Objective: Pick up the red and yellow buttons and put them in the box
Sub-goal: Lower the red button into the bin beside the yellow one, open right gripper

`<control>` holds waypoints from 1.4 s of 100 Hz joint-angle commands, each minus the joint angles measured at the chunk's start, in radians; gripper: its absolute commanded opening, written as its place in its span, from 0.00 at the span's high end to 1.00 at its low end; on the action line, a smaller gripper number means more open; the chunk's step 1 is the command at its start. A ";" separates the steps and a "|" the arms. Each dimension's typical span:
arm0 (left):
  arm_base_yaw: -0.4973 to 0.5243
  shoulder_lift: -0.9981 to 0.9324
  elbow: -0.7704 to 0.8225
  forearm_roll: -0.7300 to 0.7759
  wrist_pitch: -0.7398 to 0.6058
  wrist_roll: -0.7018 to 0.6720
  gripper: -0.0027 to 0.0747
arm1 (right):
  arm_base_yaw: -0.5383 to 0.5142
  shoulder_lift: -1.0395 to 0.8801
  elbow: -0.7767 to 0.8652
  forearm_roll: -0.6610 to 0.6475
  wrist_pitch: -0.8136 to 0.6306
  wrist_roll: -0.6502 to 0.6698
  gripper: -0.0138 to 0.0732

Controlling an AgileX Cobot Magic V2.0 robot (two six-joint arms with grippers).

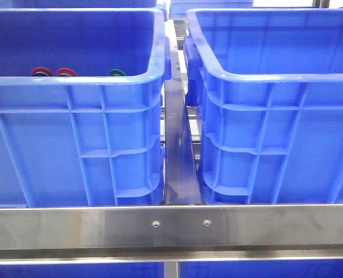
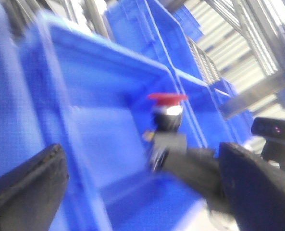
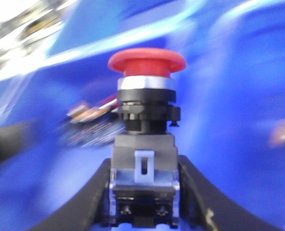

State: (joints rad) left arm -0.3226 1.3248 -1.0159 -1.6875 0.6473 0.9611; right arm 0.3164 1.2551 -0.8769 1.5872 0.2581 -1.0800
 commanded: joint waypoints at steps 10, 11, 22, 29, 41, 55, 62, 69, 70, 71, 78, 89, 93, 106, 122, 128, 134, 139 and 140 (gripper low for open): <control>0.028 -0.072 -0.036 0.022 0.042 -0.003 0.19 | -0.146 0.014 -0.035 -0.052 -0.122 -0.015 0.91; 0.028 -0.072 -0.036 0.025 0.042 -0.003 0.19 | -0.151 0.017 -0.035 -0.056 -0.126 -0.015 0.91; 0.028 -0.077 -0.036 0.042 0.042 -0.003 0.19 | -0.216 0.087 -0.044 -0.065 -0.138 -0.022 0.91; 0.028 -0.077 -0.036 0.044 0.042 -0.003 0.19 | -0.242 0.142 -0.064 -0.070 -0.126 -0.024 0.91; 0.028 -0.077 -0.036 0.044 0.042 -0.003 0.19 | -0.258 0.232 -0.115 -0.070 -0.105 -0.024 0.91; 0.028 -0.077 -0.036 0.044 0.042 -0.003 0.19 | -0.258 0.315 -0.166 -0.072 -0.107 -0.024 0.88; 0.028 -0.077 -0.036 0.044 0.042 -0.003 0.19 | -0.258 0.345 -0.183 -0.072 -0.108 -0.024 0.81; 0.028 -0.077 -0.036 0.044 0.042 -0.003 0.19 | -0.258 0.366 -0.193 -0.072 -0.116 -0.024 0.70; 0.028 -0.077 -0.036 0.044 0.042 -0.003 0.19 | -0.258 0.370 -0.195 -0.072 -0.116 -0.024 0.69; 0.028 -0.077 -0.036 0.044 0.042 -0.003 0.19 | -0.258 0.371 -0.195 -0.072 -0.116 -0.024 0.66; 0.028 -0.077 -0.036 0.044 0.042 -0.003 0.19 | -0.258 0.379 -0.197 -0.072 -0.122 -0.024 0.50; 0.028 -0.077 -0.036 0.044 0.042 -0.003 0.19 | -0.258 0.379 -0.197 -0.072 -0.134 -0.024 0.29; 0.028 -0.077 -0.036 0.044 0.042 -0.003 0.19 | -0.258 0.378 -0.197 -0.072 -0.136 -0.024 0.23; 0.028 -0.077 -0.036 0.044 0.040 -0.003 0.19 | -0.258 0.363 -0.197 -0.072 -0.133 -0.024 0.17; 0.028 -0.077 -0.036 0.046 0.036 -0.003 0.19 | -0.258 0.301 -0.197 -0.076 -0.085 -0.024 0.17; 0.028 -0.077 -0.036 0.053 0.027 -0.003 0.19 | -0.258 0.262 -0.196 -0.087 -0.072 -0.024 0.17; 0.028 -0.079 -0.036 0.067 0.013 -0.003 0.19 | -0.258 0.222 -0.188 -0.111 -0.072 -0.024 0.17; 0.028 -0.084 -0.034 0.086 0.003 -0.003 0.19 | -0.258 0.182 -0.178 -0.135 -0.072 -0.024 0.17; 0.028 -0.084 -0.034 0.089 0.001 -0.003 0.19 | -0.258 0.170 -0.175 -0.140 -0.072 -0.024 0.17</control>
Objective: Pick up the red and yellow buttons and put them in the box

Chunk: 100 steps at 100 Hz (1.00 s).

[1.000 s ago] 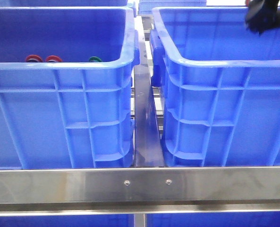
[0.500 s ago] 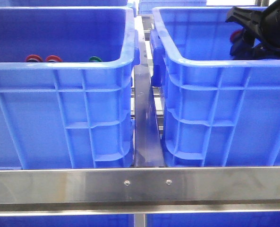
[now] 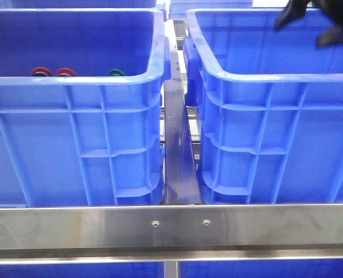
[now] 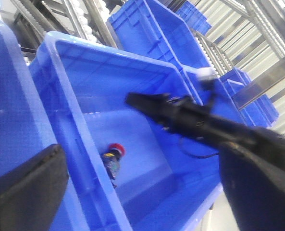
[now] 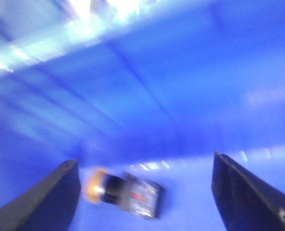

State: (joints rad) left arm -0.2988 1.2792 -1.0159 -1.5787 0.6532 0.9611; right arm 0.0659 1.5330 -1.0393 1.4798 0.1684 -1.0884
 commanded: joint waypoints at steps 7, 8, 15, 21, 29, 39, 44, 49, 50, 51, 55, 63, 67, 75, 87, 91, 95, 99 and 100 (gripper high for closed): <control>0.004 -0.057 -0.022 -0.001 -0.035 -0.003 0.19 | -0.008 -0.176 0.017 -0.071 0.016 -0.017 0.17; 0.004 -0.060 -0.022 0.002 -0.044 -0.003 0.19 | -0.008 -0.183 0.025 -0.079 0.015 -0.017 0.17; 0.004 -0.093 0.000 0.026 -0.100 -0.003 0.19 | -0.008 -0.259 0.069 -0.108 0.008 -0.017 0.17; 0.004 -0.133 0.024 0.067 -0.145 -0.003 0.19 | -0.008 -0.331 0.110 -0.129 0.004 -0.017 0.17; 0.004 -0.190 0.060 0.118 -0.215 -0.003 0.19 | -0.008 -0.421 0.174 -0.151 0.005 -0.017 0.17; 0.004 -0.276 0.115 0.179 -0.330 -0.003 0.19 | -0.008 -0.534 0.245 -0.163 0.010 -0.017 0.17; 0.004 -0.322 0.147 0.214 -0.393 -0.003 0.19 | -0.008 -0.589 0.279 -0.164 0.010 -0.017 0.17; 0.004 -0.378 0.176 0.245 -0.451 -0.003 0.19 | -0.008 -0.652 0.312 -0.169 0.010 -0.017 0.17; 0.004 -0.384 0.181 0.249 -0.466 -0.003 0.19 | -0.008 -0.660 0.322 -0.170 0.010 -0.017 0.17; 0.004 -0.391 0.190 0.255 -0.474 -0.003 0.19 | -0.008 -0.667 0.326 -0.170 0.010 -0.017 0.17; 0.004 -0.431 0.212 0.276 -0.518 -0.003 0.19 | -0.008 -0.713 0.355 -0.176 0.010 -0.017 0.17; 0.004 -0.511 0.263 0.321 -0.579 -0.003 0.19 | -0.008 -0.800 0.403 -0.199 0.014 -0.017 0.17; 0.004 -0.544 0.284 0.342 -0.599 -0.003 0.19 | -0.008 -0.836 0.428 -0.215 0.019 -0.017 0.17; 0.004 -0.615 0.332 0.372 -0.621 -0.003 0.19 | -0.008 -0.919 0.472 -0.235 0.040 -0.017 0.17; 0.004 -0.703 0.398 0.449 -0.636 -0.003 0.19 | -0.008 -1.016 0.516 -0.253 0.072 -0.017 0.17; 0.004 -0.730 0.419 0.475 -0.639 -0.003 0.19 | -0.008 -1.045 0.527 -0.253 0.073 -0.017 0.17; 0.004 -0.753 0.435 0.489 -0.653 -0.003 0.19 | -0.008 -1.067 0.538 -0.253 0.073 -0.017 0.17; 0.004 -0.779 0.451 0.500 -0.659 -0.003 0.19 | -0.008 -1.090 0.547 -0.253 0.074 -0.017 0.17; 0.004 -0.783 0.456 0.505 -0.659 -0.003 0.19 | -0.008 -1.094 0.548 -0.253 0.074 -0.017 0.17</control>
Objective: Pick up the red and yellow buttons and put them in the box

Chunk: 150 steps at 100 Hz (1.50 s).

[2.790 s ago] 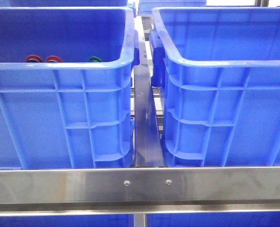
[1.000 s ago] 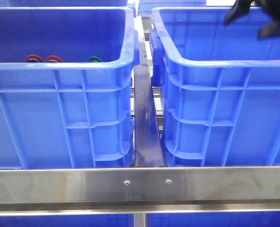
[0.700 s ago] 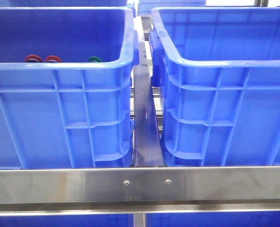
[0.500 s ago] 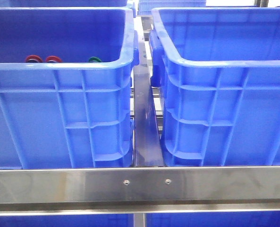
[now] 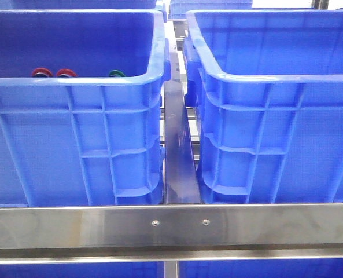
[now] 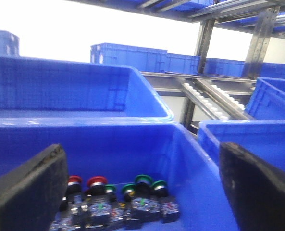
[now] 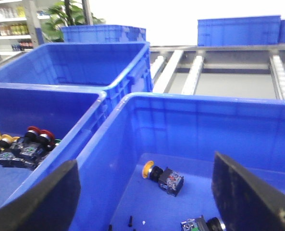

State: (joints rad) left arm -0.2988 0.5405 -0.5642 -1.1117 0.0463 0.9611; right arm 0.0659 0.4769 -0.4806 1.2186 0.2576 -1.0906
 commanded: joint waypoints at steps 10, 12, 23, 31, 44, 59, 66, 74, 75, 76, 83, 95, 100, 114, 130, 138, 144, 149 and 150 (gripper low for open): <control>0.004 -0.094 0.026 0.064 -0.069 -0.003 0.19 | -0.008 -0.077 -0.007 0.008 -0.010 -0.015 0.17; 0.004 -0.100 0.028 0.071 -0.071 -0.003 0.19 | -0.008 -0.081 -0.007 0.008 -0.011 -0.015 0.17; 0.004 -0.113 0.031 0.082 -0.076 -0.003 0.19 | -0.008 -0.084 -0.007 0.008 -0.022 -0.015 0.17; 0.004 -0.113 0.031 0.082 -0.076 -0.003 0.24 | -0.008 -0.084 -0.007 0.008 -0.032 -0.015 0.18; 0.004 -0.113 0.031 0.082 -0.076 -0.003 0.45 | -0.008 -0.084 -0.007 0.008 -0.057 -0.015 0.34; 0.004 -0.113 0.031 0.082 -0.076 -0.003 0.84 | -0.008 -0.084 -0.007 0.008 -0.065 -0.015 0.67; 0.004 -0.113 0.031 0.082 -0.076 -0.003 0.99 | -0.008 -0.084 -0.007 0.008 -0.065 -0.015 0.83; 0.004 -0.111 0.031 0.082 -0.076 -0.003 0.99 | -0.008 -0.084 -0.007 0.010 -0.065 -0.015 0.91; 0.004 -0.111 0.031 0.082 -0.076 -0.003 0.99 | -0.008 -0.084 -0.007 0.010 -0.065 -0.015 0.91; 0.004 -0.111 0.031 0.082 -0.076 -0.003 0.99 | -0.008 -0.084 -0.007 0.010 -0.065 -0.015 0.91; 0.004 -0.110 0.031 0.082 -0.076 -0.003 0.99 | -0.008 -0.084 -0.007 0.010 -0.065 -0.015 0.92; 0.004 -0.110 0.031 0.082 -0.076 -0.003 0.99 | -0.008 -0.084 -0.007 0.010 -0.065 -0.015 0.92; 0.004 -0.110 0.031 0.082 -0.076 -0.003 0.99 | -0.008 -0.084 -0.007 0.010 -0.065 -0.015 0.92; 0.004 -0.110 0.031 0.082 -0.076 -0.003 0.99 | -0.008 -0.084 -0.007 0.010 -0.065 -0.015 0.92; 0.004 -0.110 0.031 0.082 -0.076 -0.003 0.99 | -0.008 -0.084 -0.007 0.010 -0.065 -0.015 0.92; 0.004 -0.110 0.031 0.082 -0.076 -0.003 0.99 | -0.008 -0.084 -0.007 0.010 -0.065 -0.015 0.92; 0.004 -0.110 0.031 0.082 -0.076 -0.003 0.99 | -0.008 -0.084 -0.007 0.010 -0.065 -0.015 0.92; 0.004 -0.110 0.031 0.082 -0.076 -0.003 0.99 | -0.008 -0.084 -0.007 0.010 -0.065 -0.015 0.92; 0.004 -0.110 0.031 0.082 -0.076 -0.003 0.99 | -0.008 -0.084 -0.007 0.010 -0.065 -0.015 0.92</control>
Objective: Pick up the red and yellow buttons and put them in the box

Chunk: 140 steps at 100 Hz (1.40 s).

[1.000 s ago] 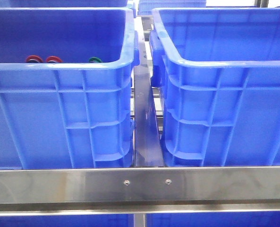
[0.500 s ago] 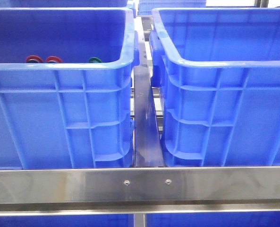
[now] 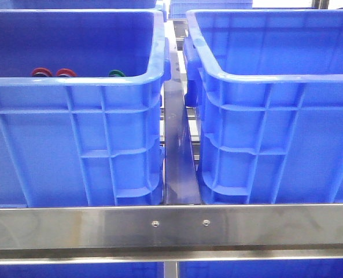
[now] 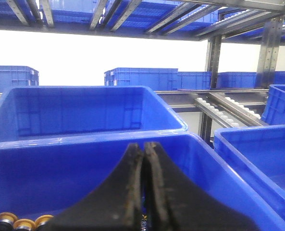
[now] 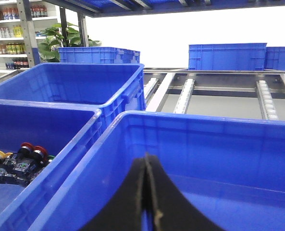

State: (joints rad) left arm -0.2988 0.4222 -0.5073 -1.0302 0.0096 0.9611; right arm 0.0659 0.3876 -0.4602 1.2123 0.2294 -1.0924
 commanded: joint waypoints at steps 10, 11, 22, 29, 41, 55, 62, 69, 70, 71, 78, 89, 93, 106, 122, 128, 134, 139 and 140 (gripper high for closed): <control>0.004 0.009 -0.026 0.000 -0.039 -0.003 0.99 | -0.008 0.005 -0.028 0.016 -0.037 -0.013 0.92; 0.004 0.009 -0.026 0.000 -0.039 -0.003 0.99 | -0.008 0.005 -0.028 0.016 -0.037 -0.013 0.92; 0.004 0.009 -0.026 0.000 -0.039 -0.003 0.99 | -0.008 0.005 -0.028 0.016 -0.037 -0.013 0.92; 0.004 0.009 -0.026 0.000 -0.039 -0.003 0.99 | -0.008 0.005 -0.028 0.016 -0.037 -0.013 0.92; 0.004 0.009 -0.026 0.000 -0.039 -0.003 0.99 | -0.008 0.005 -0.028 0.016 -0.037 -0.013 0.92; 0.004 0.009 -0.026 0.000 -0.039 -0.003 0.99 | -0.008 0.005 -0.028 0.016 -0.037 -0.013 0.92; 0.004 0.009 -0.026 0.000 -0.039 -0.003 0.99 | -0.008 0.005 -0.028 0.016 -0.037 -0.013 0.92; 0.004 0.009 -0.026 0.000 -0.039 -0.003 0.99 | -0.008 0.005 -0.028 0.016 -0.037 -0.013 0.92; 0.004 0.009 -0.026 0.000 -0.039 -0.003 0.99 | -0.008 0.005 -0.028 0.016 -0.037 -0.013 0.92; 0.004 0.009 -0.026 0.000 -0.039 -0.003 0.99 | -0.008 0.005 -0.028 0.016 -0.037 -0.013 0.92; 0.004 0.009 -0.026 0.000 -0.039 -0.003 0.99 | -0.008 0.005 -0.028 0.016 -0.037 -0.013 0.92; -0.001 0.009 -0.026 0.038 -0.043 -0.003 0.99 | -0.008 0.005 -0.028 0.016 -0.037 -0.013 0.92; -0.002 0.007 -0.026 0.080 -0.043 -0.003 0.99 | -0.008 0.005 -0.028 0.016 -0.037 -0.013 0.92; -0.002 -0.003 -0.026 0.377 -0.039 -0.194 0.99 | -0.008 0.005 -0.028 0.016 -0.037 -0.013 0.92; 0.030 -0.036 -0.017 0.822 -0.038 -0.635 0.99 | -0.008 0.005 -0.028 0.016 -0.037 -0.013 0.92; 0.050 -0.055 0.004 0.898 -0.039 -0.705 0.99 | -0.008 0.005 -0.028 0.016 -0.037 -0.013 0.92; 0.074 -0.087 0.034 0.957 -0.039 -0.750 0.99 | -0.008 0.005 -0.028 0.016 -0.037 -0.013 0.92; 0.093 -0.116 0.074 1.004 -0.038 -0.799 0.99 | -0.008 0.005 -0.028 0.016 -0.037 -0.013 0.92; 0.095 -0.121 0.079 1.020 -0.038 -0.806 0.99 | -0.008 0.005 -0.028 0.016 -0.037 -0.013 0.92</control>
State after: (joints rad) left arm -0.2317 0.3367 -0.4498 -0.1177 0.0344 0.2633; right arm 0.0659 0.3876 -0.4602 1.2123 0.2272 -1.0943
